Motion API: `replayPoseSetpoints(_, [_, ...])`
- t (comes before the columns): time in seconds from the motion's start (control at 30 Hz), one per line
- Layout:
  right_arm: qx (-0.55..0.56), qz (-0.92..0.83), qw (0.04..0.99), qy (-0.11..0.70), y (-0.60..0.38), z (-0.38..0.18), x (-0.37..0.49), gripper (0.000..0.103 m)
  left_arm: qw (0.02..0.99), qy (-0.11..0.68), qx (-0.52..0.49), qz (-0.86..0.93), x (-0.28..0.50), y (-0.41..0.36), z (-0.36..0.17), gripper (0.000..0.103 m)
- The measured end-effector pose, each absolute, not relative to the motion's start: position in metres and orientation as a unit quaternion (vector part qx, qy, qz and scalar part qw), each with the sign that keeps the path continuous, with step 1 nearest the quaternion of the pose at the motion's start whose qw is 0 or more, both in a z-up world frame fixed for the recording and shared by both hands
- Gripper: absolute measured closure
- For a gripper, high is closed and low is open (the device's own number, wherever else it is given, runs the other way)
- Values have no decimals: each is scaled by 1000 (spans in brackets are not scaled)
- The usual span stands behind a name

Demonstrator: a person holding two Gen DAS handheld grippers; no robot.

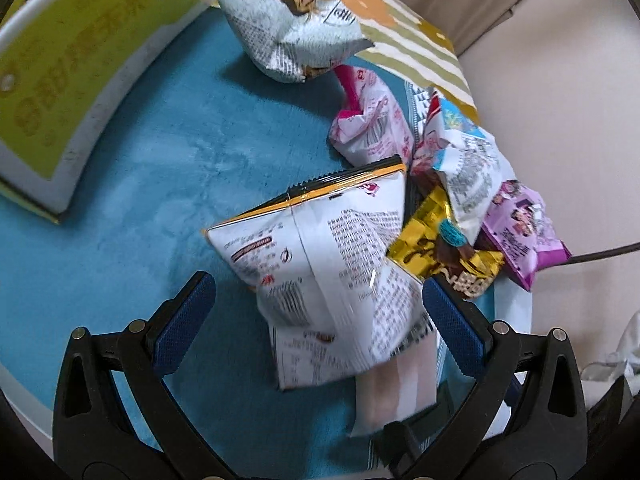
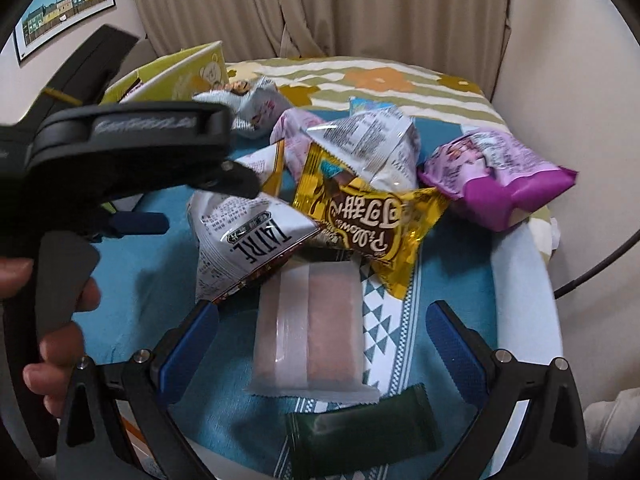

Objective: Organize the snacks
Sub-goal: 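Grasp the white barcode bag with the left gripper while the right grasps the pink wafer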

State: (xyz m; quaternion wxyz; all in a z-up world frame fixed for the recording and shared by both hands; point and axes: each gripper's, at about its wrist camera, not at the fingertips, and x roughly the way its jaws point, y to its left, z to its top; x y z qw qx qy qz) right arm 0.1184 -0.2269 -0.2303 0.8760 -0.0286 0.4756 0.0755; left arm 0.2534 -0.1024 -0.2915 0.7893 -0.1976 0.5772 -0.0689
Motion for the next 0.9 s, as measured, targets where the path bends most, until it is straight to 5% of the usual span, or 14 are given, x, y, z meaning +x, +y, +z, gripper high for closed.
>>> replayPoseSetpoints(0.23, [-42,79,869,487,-224,-245,128,0,780,593,-190,-69,266,-108,-306,3])
replayPoseSetpoints(0.4, [-41,77,864,495,-223,-254,134,0,773,603,-175,-92,269,-114,-314,30])
replayPoseSetpoints(0.9, [-46,67,857,509,-217,-264,134,17,790,590,-128,-106,273,-103,-300,41])
